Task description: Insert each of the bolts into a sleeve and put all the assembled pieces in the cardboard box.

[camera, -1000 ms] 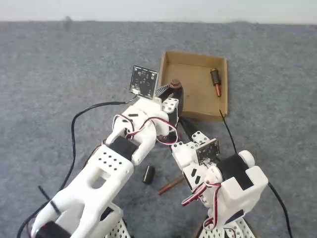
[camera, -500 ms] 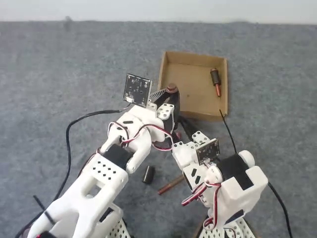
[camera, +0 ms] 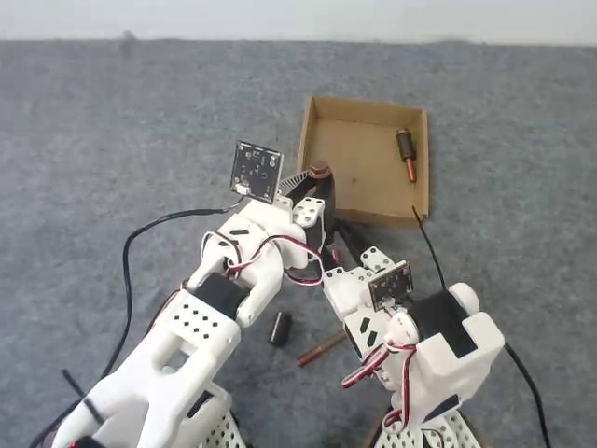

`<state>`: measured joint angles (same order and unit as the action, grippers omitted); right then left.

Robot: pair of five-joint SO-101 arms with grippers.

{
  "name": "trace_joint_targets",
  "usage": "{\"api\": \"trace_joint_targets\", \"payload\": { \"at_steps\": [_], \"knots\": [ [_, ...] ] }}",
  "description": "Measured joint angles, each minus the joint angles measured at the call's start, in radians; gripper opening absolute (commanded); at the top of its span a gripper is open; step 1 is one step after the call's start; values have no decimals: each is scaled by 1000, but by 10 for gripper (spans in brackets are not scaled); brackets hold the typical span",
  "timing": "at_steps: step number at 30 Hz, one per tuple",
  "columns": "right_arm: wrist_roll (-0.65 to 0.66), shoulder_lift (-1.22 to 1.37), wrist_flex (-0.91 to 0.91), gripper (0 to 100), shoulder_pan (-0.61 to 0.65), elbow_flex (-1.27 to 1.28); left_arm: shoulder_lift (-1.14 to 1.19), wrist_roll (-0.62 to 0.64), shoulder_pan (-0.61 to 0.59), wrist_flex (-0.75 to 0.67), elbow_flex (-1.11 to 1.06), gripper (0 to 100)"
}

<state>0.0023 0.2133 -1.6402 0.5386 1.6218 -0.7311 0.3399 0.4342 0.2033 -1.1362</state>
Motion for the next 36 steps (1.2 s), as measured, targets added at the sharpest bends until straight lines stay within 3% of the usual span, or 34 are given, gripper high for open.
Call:
{"api": "trace_joint_targets", "payload": {
  "at_steps": [36],
  "knots": [
    [-3, 0, 0, 6, -2, 0, -6, 2, 38, -9, -169, 12]
  ]
}}
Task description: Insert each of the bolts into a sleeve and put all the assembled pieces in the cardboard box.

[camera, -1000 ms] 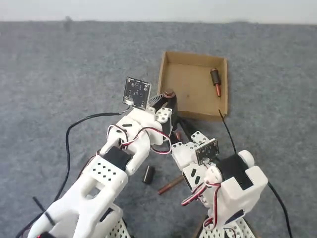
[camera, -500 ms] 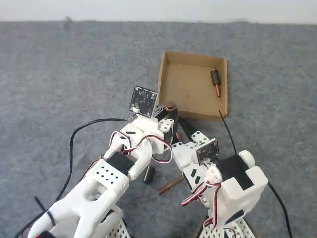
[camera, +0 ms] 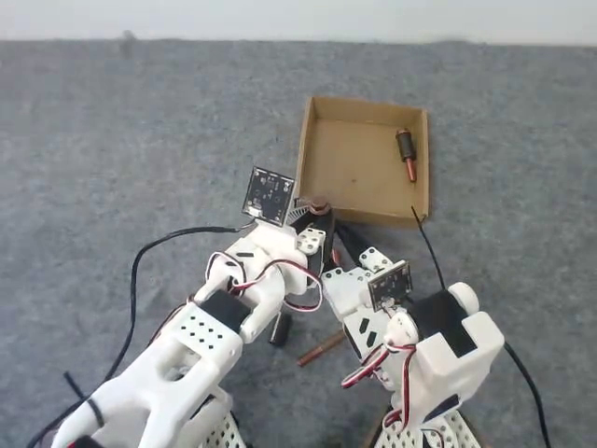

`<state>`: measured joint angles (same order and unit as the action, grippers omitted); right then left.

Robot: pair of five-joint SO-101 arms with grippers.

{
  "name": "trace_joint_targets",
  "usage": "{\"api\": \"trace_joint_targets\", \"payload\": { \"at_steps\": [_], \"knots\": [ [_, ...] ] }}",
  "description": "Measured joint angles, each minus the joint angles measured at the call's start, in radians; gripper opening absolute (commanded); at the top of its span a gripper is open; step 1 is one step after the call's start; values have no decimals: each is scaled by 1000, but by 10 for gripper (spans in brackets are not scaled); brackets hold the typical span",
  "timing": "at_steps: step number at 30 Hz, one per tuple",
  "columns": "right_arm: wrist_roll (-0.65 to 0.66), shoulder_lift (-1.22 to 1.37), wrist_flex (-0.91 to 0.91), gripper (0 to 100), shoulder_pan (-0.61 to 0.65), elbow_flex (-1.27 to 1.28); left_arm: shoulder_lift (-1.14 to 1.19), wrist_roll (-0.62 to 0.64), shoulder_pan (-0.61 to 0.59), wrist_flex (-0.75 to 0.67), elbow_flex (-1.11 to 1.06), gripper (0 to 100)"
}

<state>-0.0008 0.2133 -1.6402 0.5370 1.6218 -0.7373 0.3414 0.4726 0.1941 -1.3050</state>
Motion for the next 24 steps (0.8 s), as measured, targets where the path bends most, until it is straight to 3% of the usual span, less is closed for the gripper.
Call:
{"api": "trace_joint_targets", "payload": {
  "at_steps": [24],
  "knots": [
    [0, 0, 0, 6, 0, 0, -6, 0, -2, 0, -2, 24]
  ]
}}
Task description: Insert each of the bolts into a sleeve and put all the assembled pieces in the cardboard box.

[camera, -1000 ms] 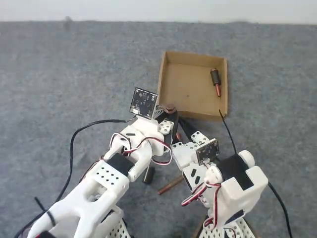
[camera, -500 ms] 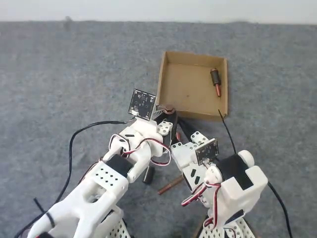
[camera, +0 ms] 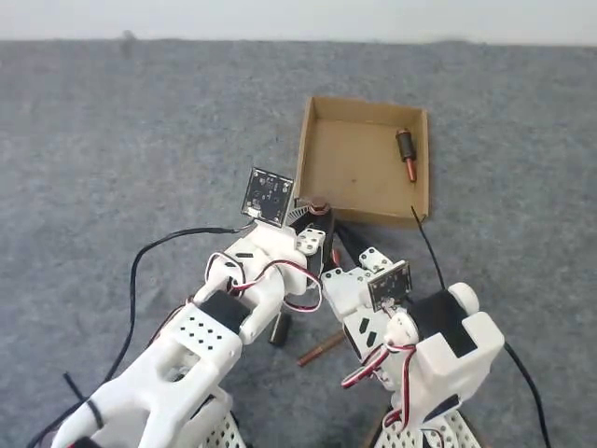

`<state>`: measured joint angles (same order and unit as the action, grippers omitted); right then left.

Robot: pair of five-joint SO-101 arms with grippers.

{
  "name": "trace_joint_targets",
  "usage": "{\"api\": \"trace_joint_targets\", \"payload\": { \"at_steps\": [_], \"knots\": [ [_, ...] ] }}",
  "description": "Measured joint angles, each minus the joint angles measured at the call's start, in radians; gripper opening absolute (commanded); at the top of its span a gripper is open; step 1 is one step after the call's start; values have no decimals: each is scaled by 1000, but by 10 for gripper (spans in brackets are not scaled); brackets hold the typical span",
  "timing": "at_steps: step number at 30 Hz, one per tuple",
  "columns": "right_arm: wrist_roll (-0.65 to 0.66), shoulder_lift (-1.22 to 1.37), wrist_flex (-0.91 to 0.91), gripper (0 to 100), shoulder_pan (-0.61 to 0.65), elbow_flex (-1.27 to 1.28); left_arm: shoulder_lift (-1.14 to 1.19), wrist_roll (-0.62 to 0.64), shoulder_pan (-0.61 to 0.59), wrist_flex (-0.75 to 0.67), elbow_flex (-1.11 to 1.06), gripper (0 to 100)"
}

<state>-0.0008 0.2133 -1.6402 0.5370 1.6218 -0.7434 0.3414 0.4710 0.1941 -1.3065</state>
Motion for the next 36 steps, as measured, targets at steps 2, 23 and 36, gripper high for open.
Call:
{"api": "trace_joint_targets", "payload": {
  "at_steps": [2, 23, 36],
  "knots": [
    [0, 0, 0, 6, 0, 0, 0, 0, 0, 0, 0, 66],
    [3, 3, 0, 6, -14, 0, -2, -5, -11, 9, -3, 190],
    [3, 3, 0, 6, -14, 0, -137, -5, -14, 17, -21, 167]
  ]
}}
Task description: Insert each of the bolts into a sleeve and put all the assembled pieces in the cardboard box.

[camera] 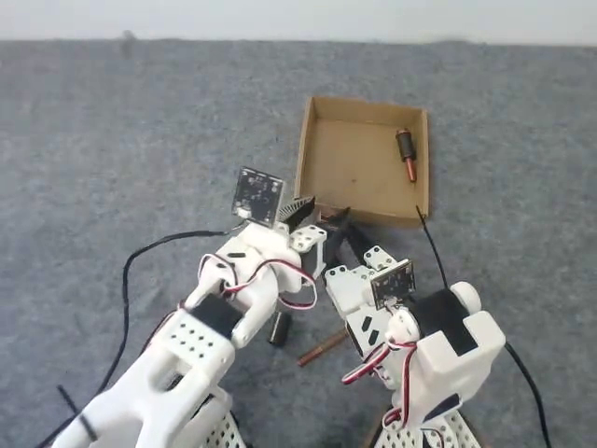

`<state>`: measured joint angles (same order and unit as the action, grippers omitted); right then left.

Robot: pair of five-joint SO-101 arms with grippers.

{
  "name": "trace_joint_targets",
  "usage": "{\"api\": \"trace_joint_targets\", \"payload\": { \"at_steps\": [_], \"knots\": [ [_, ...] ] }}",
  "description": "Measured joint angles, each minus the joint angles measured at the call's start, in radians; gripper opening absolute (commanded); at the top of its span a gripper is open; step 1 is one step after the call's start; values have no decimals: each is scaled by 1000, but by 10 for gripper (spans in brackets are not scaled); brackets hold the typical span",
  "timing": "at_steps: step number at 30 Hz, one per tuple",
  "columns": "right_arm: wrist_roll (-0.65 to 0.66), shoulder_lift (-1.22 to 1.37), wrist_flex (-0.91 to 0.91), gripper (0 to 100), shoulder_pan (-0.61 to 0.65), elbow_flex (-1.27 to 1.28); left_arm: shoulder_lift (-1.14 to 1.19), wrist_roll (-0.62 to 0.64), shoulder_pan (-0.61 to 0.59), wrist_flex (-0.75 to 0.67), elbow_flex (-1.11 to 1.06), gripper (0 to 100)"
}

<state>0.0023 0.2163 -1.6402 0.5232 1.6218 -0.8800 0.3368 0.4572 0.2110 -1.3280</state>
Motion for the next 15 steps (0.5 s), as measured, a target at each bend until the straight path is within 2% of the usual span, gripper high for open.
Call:
{"api": "trace_joint_targets", "payload": {
  "at_steps": [4, 8, 15],
  "knots": [
    [0, 0, 0, 6, 0, 0, -143, 0, -9, 61, -32, 147],
    [0, 0, 9, 6, 0, 0, -244, 0, -78, 91, -46, 119],
    [0, 0, 9, 6, 0, 0, -272, 0, -187, 144, -54, 43]
  ]
}}
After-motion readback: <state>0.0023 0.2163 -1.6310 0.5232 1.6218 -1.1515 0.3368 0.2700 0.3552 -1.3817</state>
